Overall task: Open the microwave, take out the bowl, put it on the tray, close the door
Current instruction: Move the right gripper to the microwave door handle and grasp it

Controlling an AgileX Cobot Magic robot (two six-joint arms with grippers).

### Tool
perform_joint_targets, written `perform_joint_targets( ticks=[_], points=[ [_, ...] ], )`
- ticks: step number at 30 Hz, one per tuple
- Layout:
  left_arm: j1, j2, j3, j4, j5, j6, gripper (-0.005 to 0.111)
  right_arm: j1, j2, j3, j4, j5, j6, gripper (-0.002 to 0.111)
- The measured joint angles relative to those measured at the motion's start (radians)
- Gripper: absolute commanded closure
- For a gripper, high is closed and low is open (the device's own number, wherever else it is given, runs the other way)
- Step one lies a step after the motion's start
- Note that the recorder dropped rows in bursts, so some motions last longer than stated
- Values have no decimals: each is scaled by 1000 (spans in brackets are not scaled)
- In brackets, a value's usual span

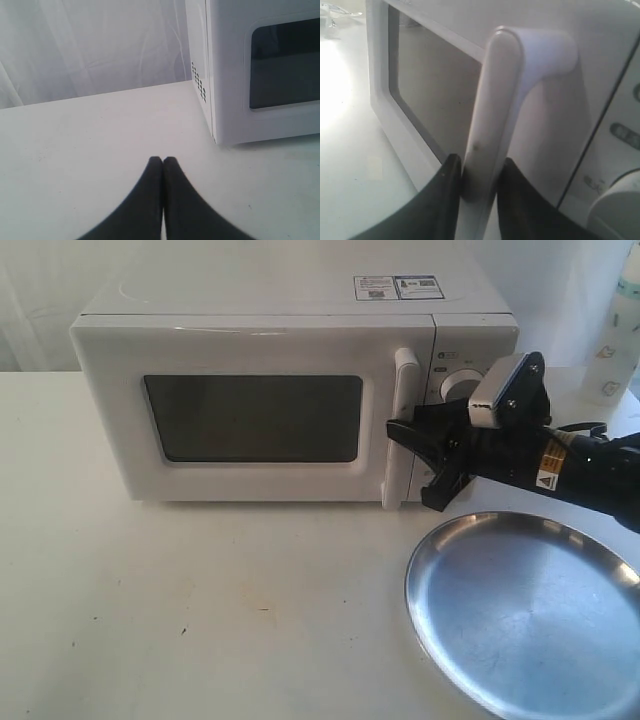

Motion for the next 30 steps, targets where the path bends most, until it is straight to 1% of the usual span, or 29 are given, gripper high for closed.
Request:
perform_joint_targets(
  ticks=[26, 30],
  points=[
    [0, 0, 0, 0, 0, 0, 107, 2, -6, -8, -55, 9, -2, 108],
    [0, 0, 0, 0, 0, 0, 107, 2, -22, -9, -69, 36, 8, 108]
  ],
)
